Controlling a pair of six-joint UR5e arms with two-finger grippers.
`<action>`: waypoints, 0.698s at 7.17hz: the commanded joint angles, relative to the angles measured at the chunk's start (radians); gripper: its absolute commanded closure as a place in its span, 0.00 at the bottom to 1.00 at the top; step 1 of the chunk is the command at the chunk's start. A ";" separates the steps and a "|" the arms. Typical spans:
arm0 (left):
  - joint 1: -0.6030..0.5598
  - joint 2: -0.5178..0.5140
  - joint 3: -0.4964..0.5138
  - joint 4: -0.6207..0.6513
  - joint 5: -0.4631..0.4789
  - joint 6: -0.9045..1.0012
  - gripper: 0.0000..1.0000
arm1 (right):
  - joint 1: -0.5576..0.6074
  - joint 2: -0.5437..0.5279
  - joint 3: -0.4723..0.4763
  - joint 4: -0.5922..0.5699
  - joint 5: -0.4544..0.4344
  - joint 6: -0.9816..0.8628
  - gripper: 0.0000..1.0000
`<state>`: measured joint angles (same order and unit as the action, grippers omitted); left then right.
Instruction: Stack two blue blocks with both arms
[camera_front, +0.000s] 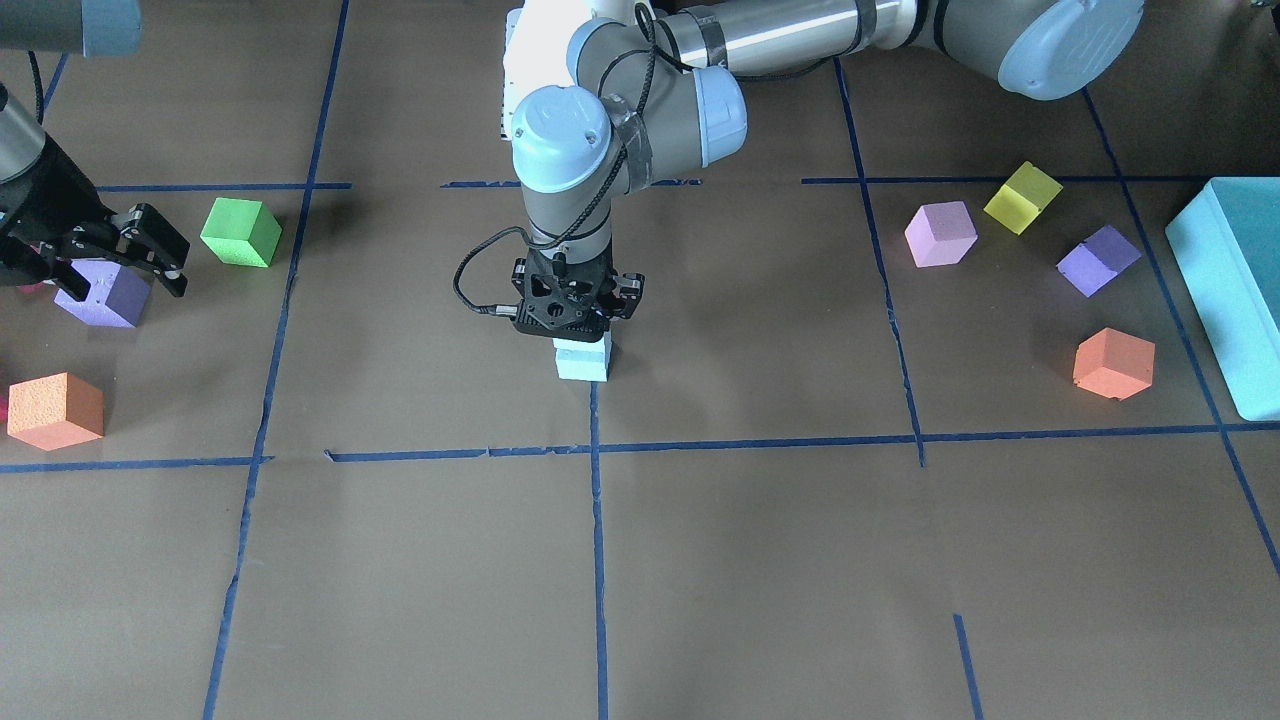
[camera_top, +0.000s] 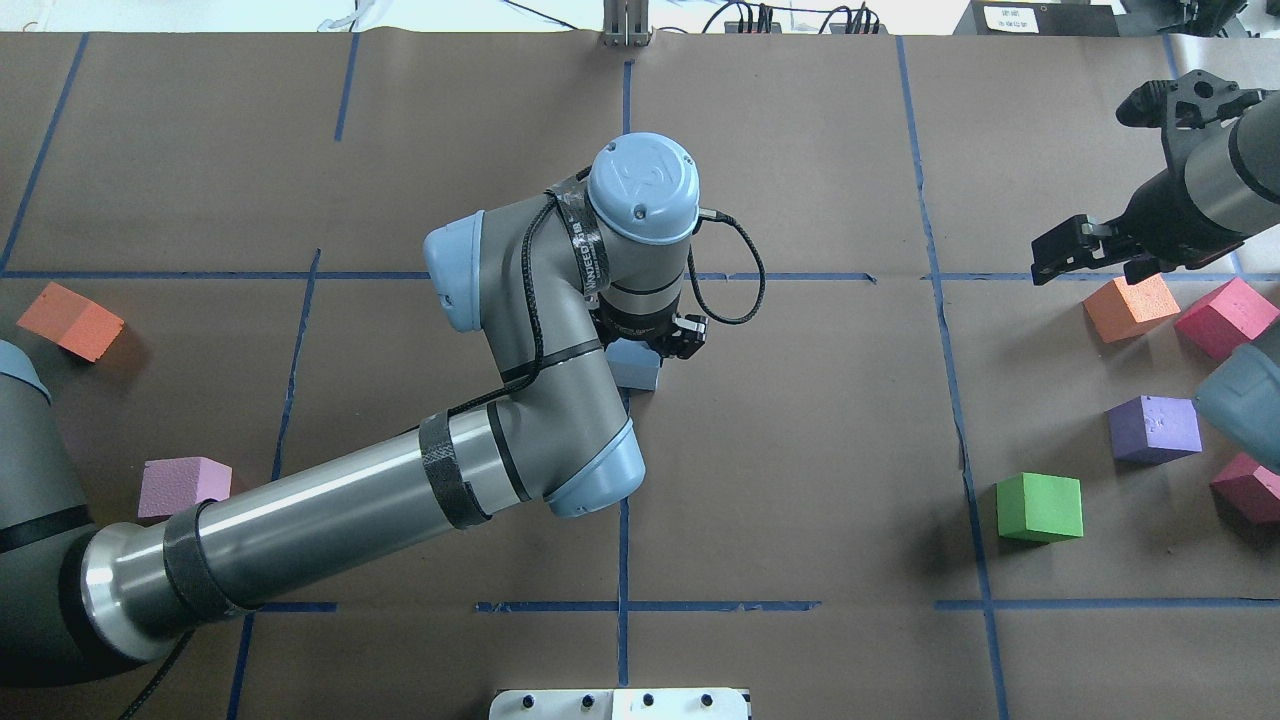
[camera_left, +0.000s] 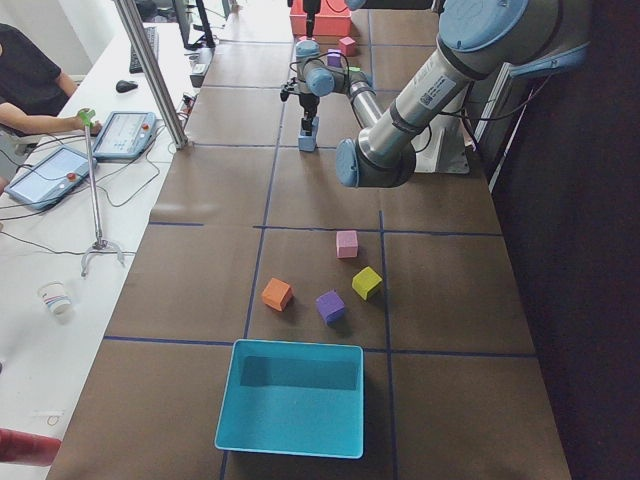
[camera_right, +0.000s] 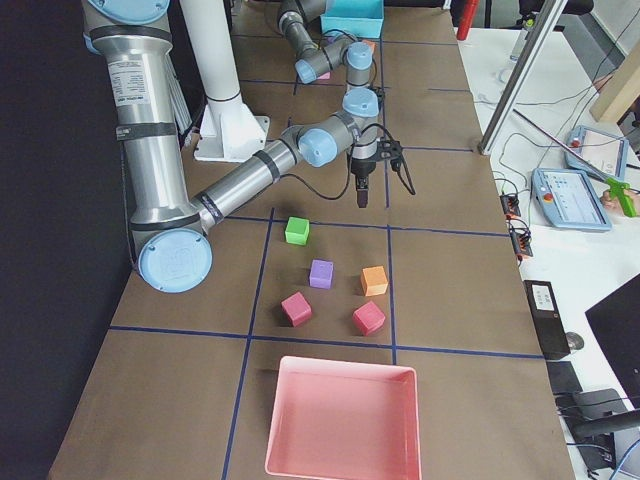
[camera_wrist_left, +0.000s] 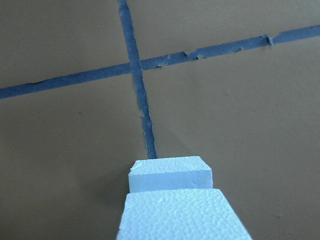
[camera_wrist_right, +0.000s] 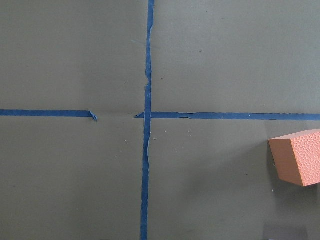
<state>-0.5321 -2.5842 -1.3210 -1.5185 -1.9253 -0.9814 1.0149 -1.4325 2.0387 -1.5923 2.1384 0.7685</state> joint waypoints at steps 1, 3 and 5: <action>0.000 -0.001 0.009 0.000 0.000 0.003 0.81 | -0.001 0.000 -0.002 0.000 0.000 0.000 0.00; 0.000 -0.001 0.022 -0.023 0.000 0.001 0.81 | -0.001 0.000 -0.008 0.000 0.000 0.000 0.00; 0.000 -0.001 0.026 -0.049 0.002 0.001 0.81 | -0.001 -0.003 -0.031 0.050 0.000 0.008 0.00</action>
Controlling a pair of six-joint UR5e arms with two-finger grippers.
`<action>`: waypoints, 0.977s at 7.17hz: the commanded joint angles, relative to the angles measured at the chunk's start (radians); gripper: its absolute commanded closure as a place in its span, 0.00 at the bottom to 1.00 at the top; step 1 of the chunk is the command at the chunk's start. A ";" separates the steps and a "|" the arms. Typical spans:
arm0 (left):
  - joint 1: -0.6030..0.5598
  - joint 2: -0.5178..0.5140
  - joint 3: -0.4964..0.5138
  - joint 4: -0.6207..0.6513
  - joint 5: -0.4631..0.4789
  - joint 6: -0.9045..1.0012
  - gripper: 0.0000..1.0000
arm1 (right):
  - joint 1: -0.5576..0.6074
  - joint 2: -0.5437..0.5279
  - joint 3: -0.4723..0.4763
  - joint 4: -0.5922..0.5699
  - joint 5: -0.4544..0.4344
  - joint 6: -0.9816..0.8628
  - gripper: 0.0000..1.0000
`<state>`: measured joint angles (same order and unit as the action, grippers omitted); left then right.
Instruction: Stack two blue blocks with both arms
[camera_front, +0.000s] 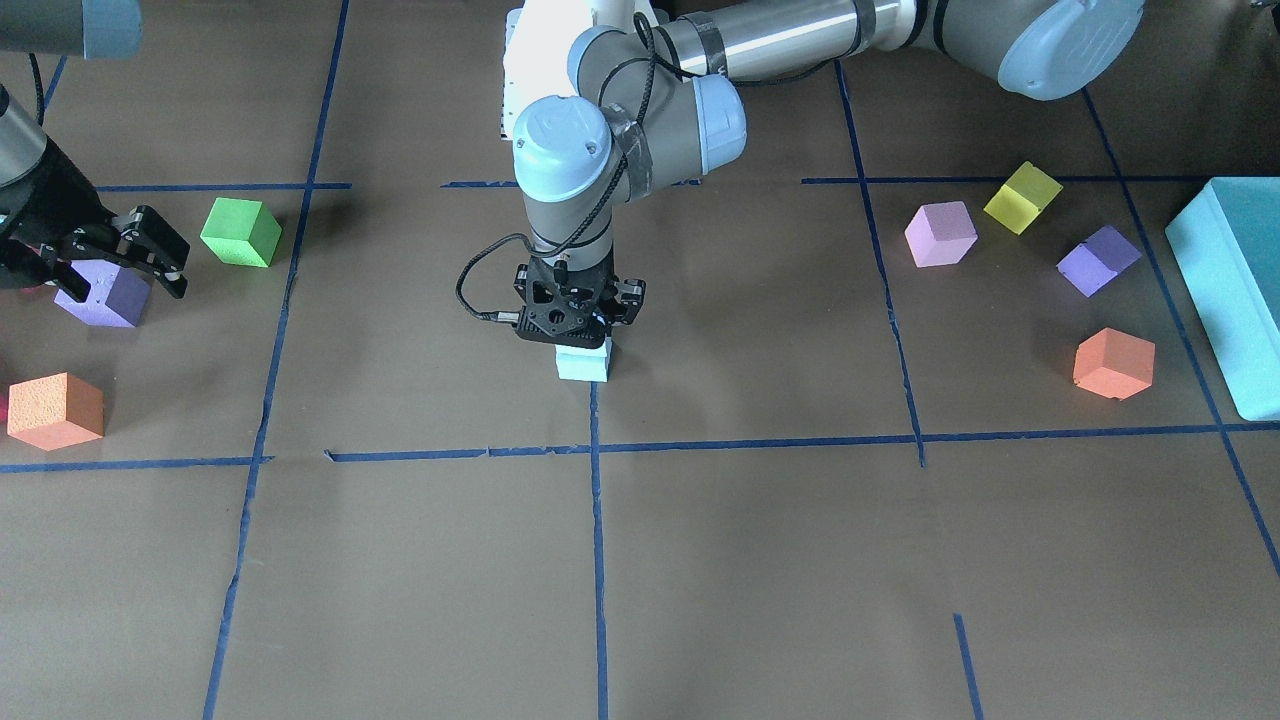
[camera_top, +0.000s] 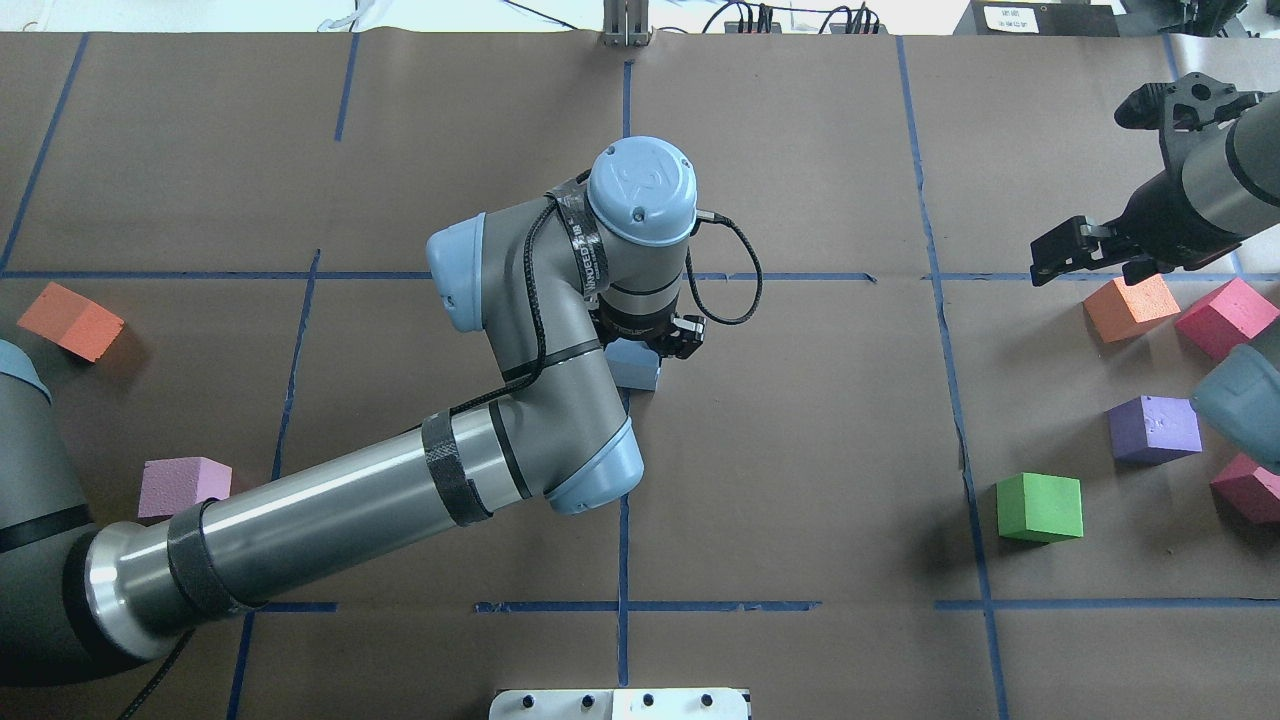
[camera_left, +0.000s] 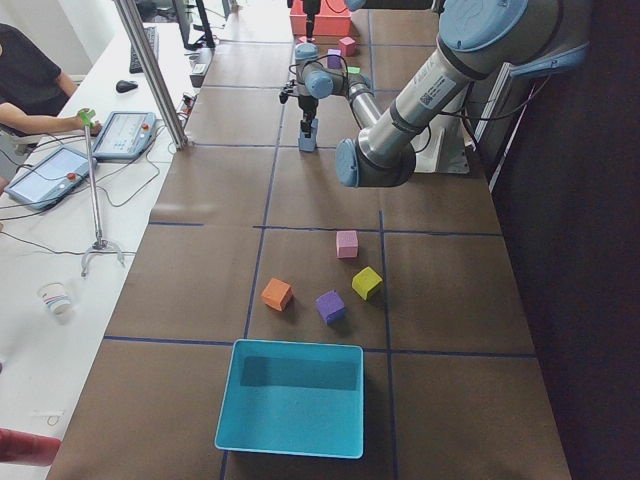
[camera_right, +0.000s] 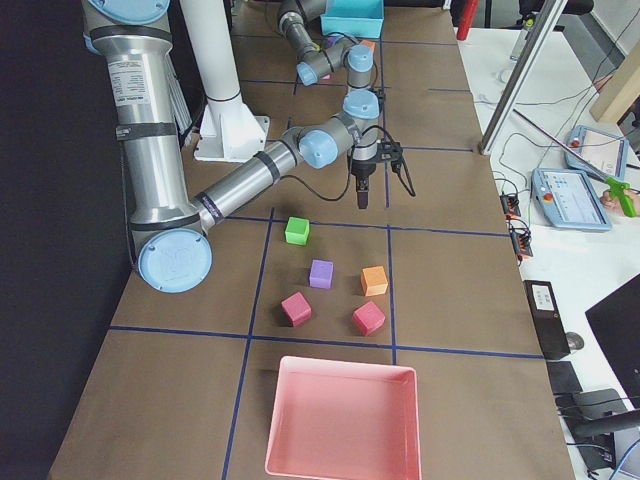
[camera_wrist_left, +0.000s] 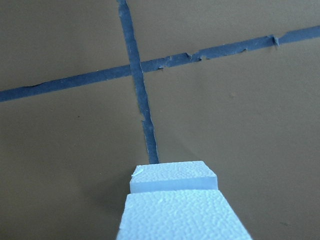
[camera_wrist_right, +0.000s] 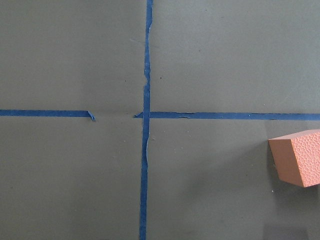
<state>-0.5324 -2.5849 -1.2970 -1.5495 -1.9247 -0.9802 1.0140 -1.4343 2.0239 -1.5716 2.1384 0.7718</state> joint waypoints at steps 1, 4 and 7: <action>0.000 0.002 0.004 -0.021 0.003 0.001 0.81 | 0.000 -0.006 -0.022 0.041 0.000 0.004 0.00; 0.002 0.002 0.007 -0.021 0.003 0.003 0.67 | 0.000 -0.006 -0.025 0.042 0.000 0.004 0.00; -0.001 0.000 0.005 -0.043 0.003 0.006 0.00 | 0.000 -0.006 -0.025 0.042 0.000 0.004 0.00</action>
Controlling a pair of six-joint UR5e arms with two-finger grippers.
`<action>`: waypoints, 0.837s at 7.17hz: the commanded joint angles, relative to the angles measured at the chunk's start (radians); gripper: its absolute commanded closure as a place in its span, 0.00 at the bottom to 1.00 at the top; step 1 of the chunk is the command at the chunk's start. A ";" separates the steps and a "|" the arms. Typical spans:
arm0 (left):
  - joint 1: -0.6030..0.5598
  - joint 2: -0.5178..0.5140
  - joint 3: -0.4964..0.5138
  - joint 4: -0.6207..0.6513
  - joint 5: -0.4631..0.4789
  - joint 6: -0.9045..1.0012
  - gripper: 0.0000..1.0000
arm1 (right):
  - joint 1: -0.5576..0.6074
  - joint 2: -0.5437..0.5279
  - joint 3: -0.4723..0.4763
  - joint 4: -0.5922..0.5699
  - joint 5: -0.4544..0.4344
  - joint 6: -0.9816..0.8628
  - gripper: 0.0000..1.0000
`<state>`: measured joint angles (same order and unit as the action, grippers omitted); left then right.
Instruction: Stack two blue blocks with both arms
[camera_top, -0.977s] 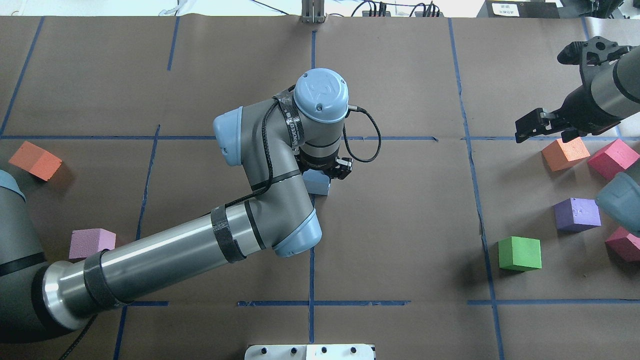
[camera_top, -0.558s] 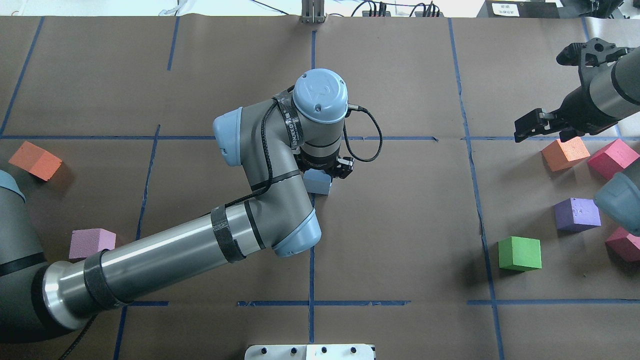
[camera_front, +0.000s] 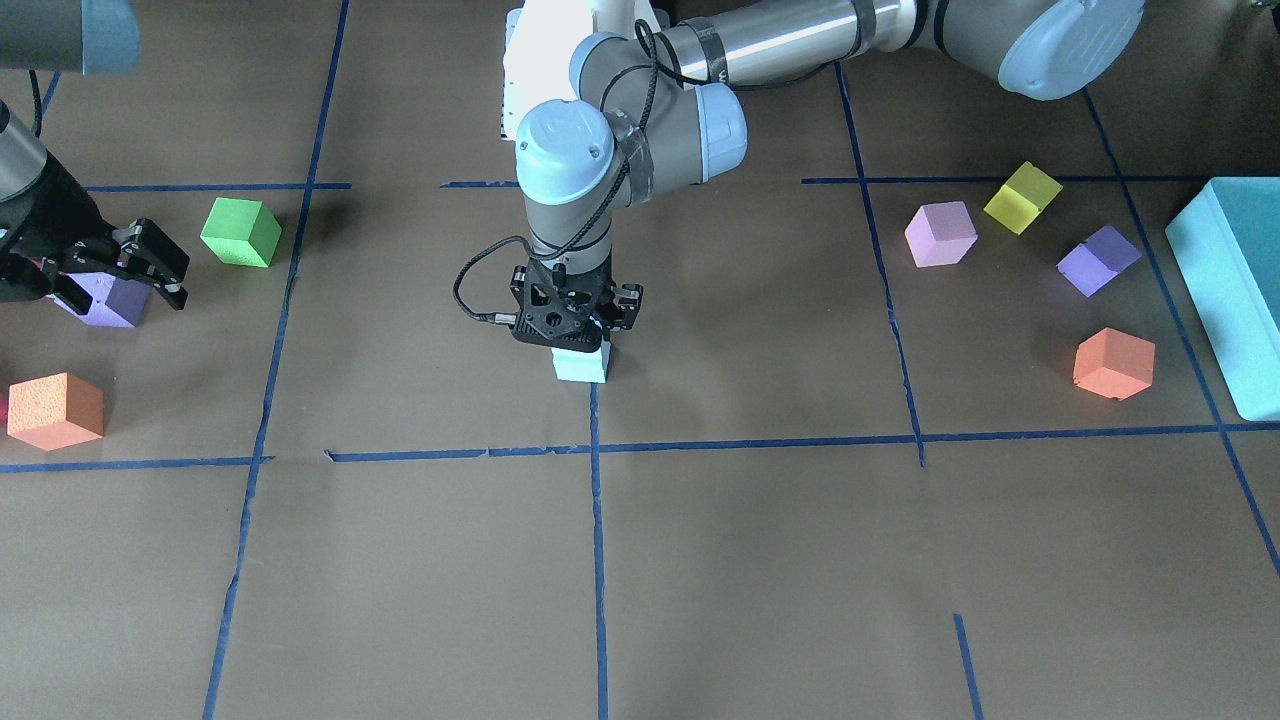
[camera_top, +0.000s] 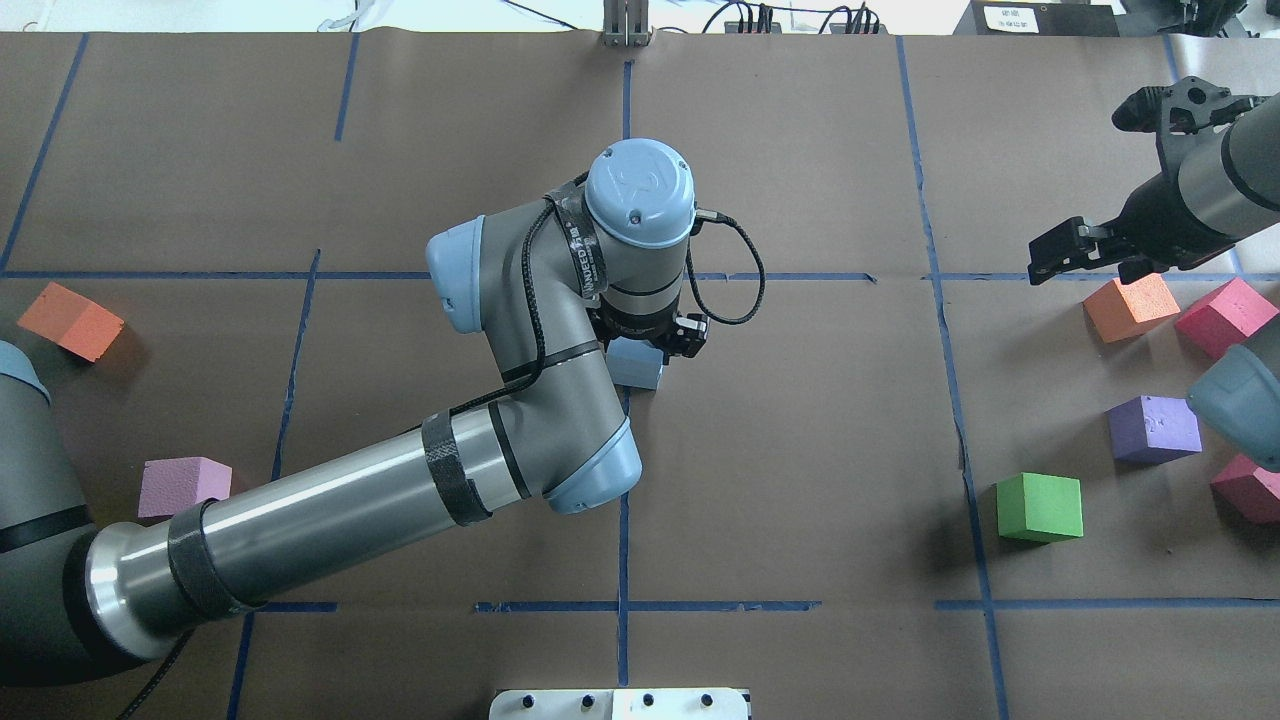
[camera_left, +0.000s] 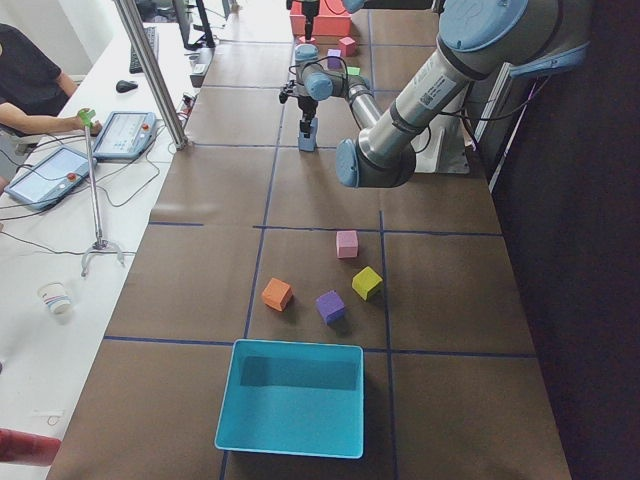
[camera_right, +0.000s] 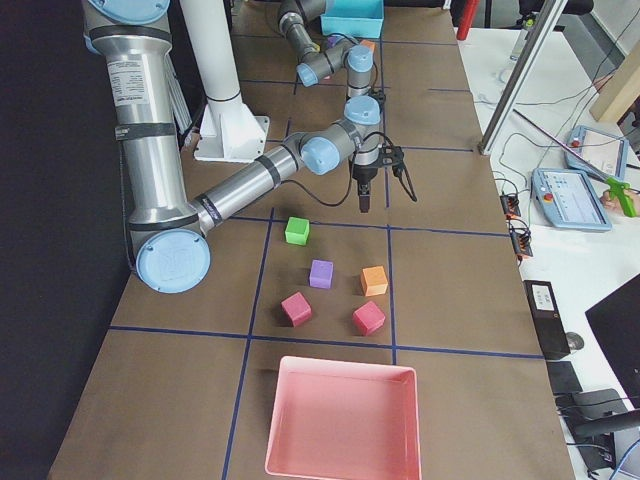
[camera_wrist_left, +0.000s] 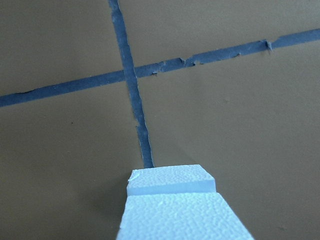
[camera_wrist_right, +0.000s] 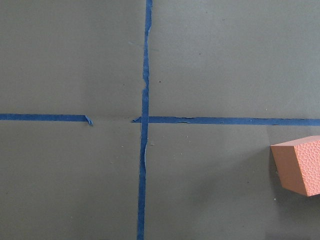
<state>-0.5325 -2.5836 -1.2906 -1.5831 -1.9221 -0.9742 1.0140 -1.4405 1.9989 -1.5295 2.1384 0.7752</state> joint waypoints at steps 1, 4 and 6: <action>-0.014 -0.001 -0.010 -0.033 0.000 -0.004 0.00 | 0.000 -0.001 0.000 0.000 0.000 -0.001 0.00; -0.140 0.005 -0.071 -0.022 -0.094 0.005 0.00 | 0.002 -0.014 0.003 0.000 0.002 -0.007 0.00; -0.202 0.101 -0.274 0.136 -0.126 0.119 0.00 | 0.012 -0.020 0.006 0.000 0.005 -0.031 0.00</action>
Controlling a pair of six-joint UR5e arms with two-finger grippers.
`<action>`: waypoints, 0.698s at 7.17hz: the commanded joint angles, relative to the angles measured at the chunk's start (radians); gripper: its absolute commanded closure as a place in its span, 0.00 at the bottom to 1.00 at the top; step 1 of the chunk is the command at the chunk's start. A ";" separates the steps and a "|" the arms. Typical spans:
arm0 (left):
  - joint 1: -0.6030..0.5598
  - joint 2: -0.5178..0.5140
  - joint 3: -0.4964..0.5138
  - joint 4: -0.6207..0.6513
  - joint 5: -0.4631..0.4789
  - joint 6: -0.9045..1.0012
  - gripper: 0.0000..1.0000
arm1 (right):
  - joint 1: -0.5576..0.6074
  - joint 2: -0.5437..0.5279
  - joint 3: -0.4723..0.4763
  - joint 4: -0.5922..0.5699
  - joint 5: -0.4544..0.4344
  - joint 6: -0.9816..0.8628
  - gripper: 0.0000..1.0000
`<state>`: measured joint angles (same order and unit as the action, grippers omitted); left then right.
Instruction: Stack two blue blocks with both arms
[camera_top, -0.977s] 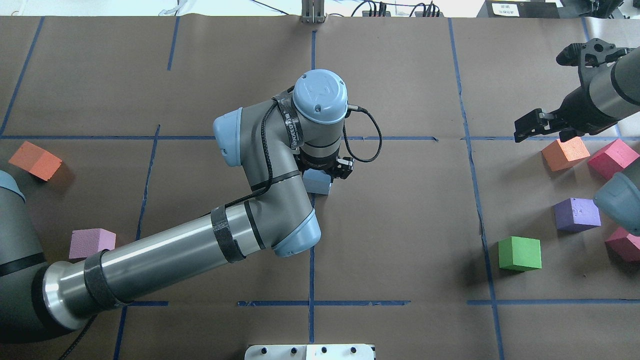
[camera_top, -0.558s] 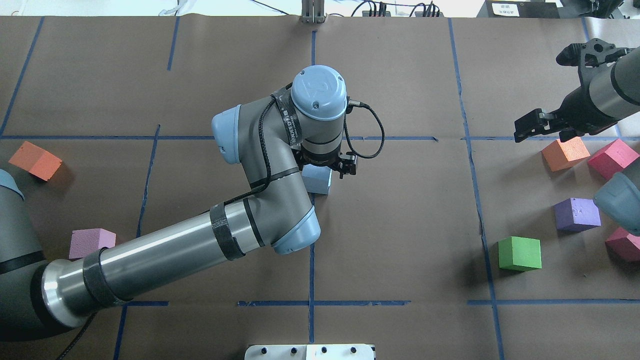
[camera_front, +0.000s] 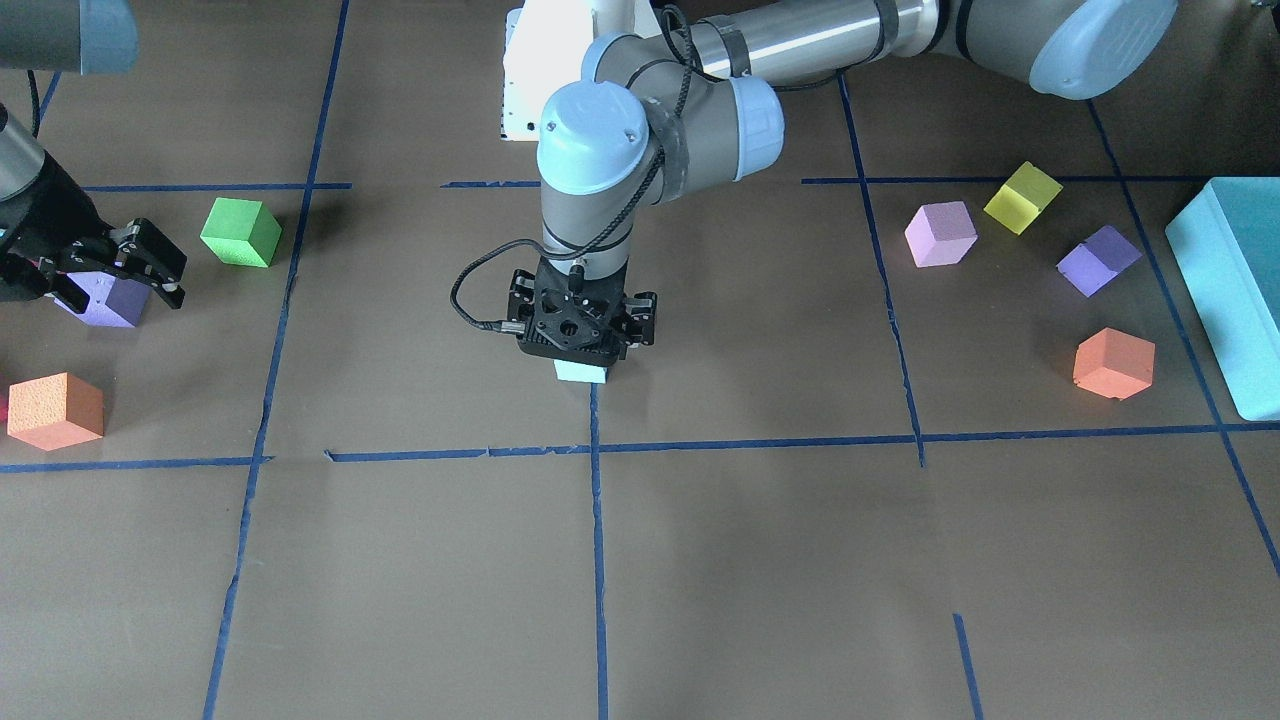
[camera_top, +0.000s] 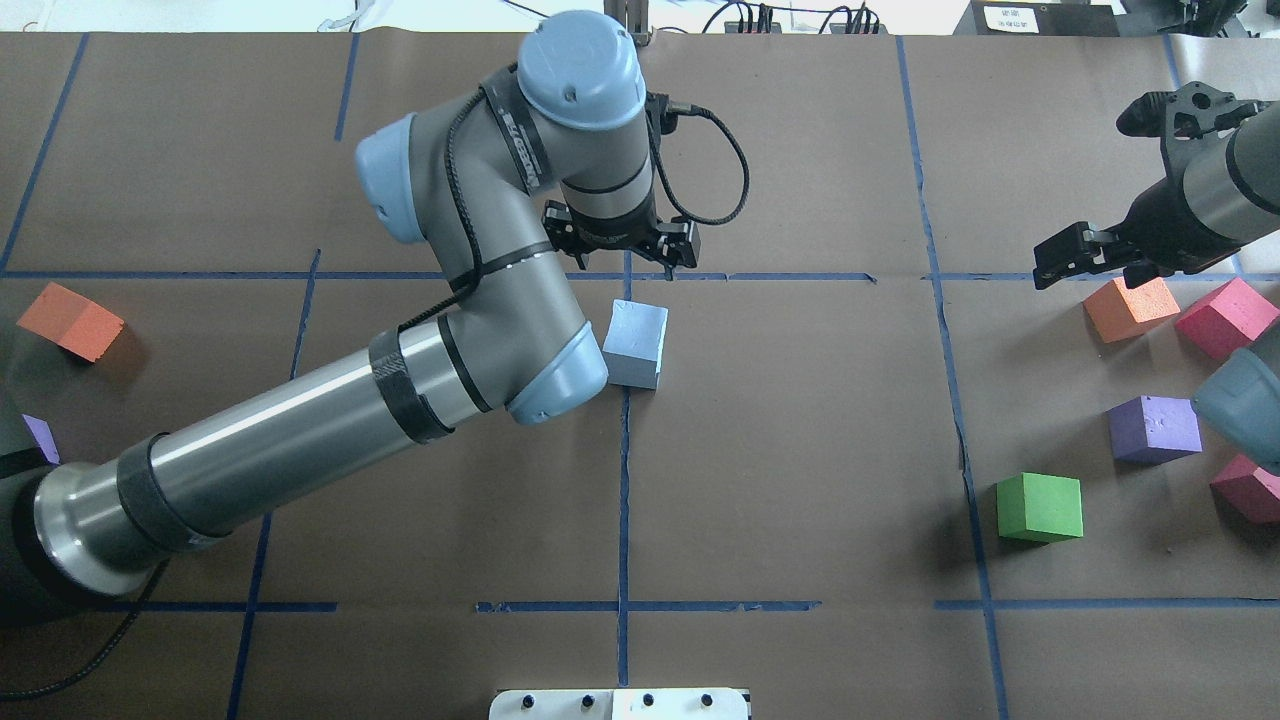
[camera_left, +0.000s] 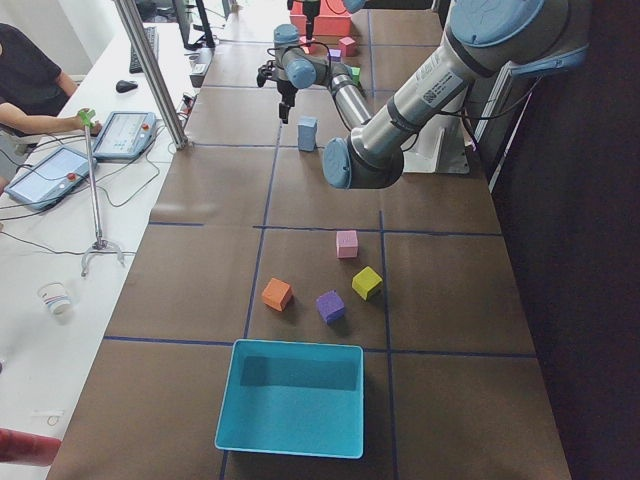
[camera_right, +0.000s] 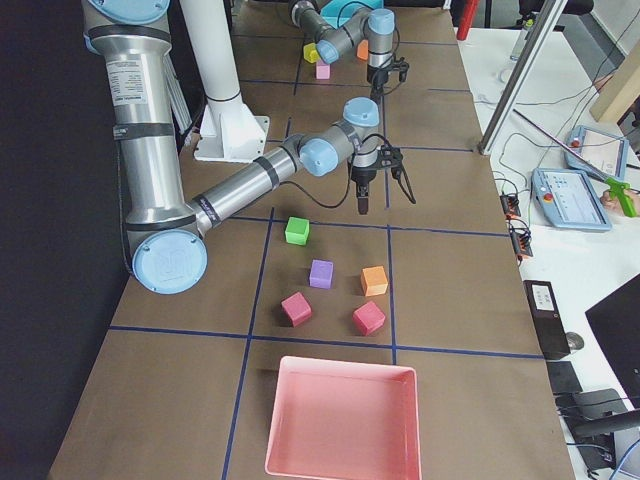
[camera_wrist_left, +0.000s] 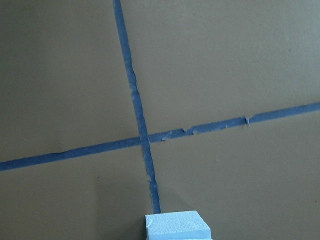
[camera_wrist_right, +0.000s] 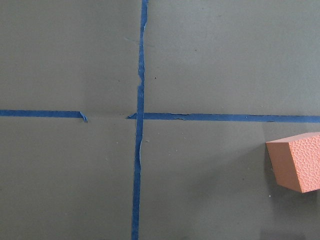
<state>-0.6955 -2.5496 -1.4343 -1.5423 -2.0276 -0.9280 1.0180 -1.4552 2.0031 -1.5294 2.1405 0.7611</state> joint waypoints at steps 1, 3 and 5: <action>-0.079 0.180 -0.275 0.158 -0.022 0.174 0.00 | 0.055 -0.014 -0.001 -0.002 0.039 -0.076 0.00; -0.204 0.425 -0.455 0.163 -0.106 0.401 0.00 | 0.219 -0.056 -0.051 -0.015 0.160 -0.303 0.00; -0.425 0.688 -0.492 0.154 -0.228 0.802 0.00 | 0.373 -0.065 -0.195 -0.015 0.246 -0.551 0.00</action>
<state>-0.9925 -2.0139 -1.9004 -1.3853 -2.1845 -0.3571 1.2984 -1.5148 1.8933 -1.5434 2.3326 0.3634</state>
